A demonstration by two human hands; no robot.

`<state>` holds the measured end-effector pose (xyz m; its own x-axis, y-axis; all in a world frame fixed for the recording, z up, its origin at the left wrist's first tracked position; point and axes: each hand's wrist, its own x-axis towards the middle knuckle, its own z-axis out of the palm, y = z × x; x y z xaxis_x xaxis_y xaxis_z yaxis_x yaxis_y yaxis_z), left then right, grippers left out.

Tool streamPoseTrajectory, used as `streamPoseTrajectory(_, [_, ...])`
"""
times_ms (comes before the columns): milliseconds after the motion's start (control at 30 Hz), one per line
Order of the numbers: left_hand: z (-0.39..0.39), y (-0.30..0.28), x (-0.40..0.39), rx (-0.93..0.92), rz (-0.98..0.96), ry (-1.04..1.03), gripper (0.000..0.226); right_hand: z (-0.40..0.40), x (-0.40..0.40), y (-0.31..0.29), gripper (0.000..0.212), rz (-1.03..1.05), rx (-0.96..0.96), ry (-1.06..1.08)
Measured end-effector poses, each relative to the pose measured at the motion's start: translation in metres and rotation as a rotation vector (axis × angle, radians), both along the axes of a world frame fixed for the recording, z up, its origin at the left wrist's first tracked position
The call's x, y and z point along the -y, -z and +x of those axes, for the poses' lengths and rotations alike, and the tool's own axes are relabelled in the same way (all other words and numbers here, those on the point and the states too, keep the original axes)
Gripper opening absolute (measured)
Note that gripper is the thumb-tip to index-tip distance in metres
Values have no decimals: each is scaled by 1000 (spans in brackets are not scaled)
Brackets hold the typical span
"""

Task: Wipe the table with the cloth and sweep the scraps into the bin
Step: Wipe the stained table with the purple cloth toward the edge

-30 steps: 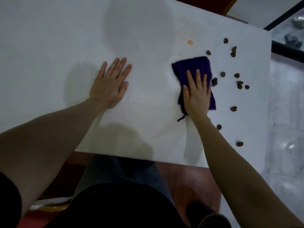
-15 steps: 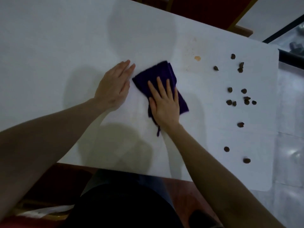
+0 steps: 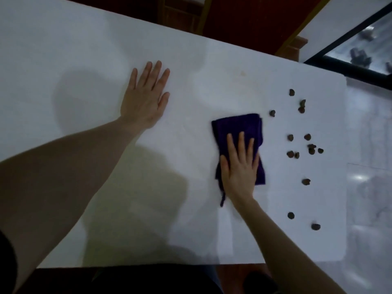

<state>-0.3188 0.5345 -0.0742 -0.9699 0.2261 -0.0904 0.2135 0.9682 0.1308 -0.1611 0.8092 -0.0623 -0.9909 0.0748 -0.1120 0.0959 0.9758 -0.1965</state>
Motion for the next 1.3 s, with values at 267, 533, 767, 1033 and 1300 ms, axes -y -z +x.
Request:
streamPoseTrajectory(267, [-1,4,0,-15,20,11,59,-131,67,4,52,-32,-29,-325])
streamPoseTrajectory(533, [0,3,-1,-25,22,3,60,-205,-21,3,55,-19,-12,85])
streamPoseTrajectory(767, [-2,4,0,-24,17,7,59,-113,-28,3,58,-25,-12,336])
streamPoseTrajectory(1033, [-1,3,-1,-24,9,1,59,-115,74,9,54,-9,-44,-145])
streamPoseTrajectory(1300, [0,3,-1,-22,19,4,58,-193,-26,2,57,-27,-2,133])
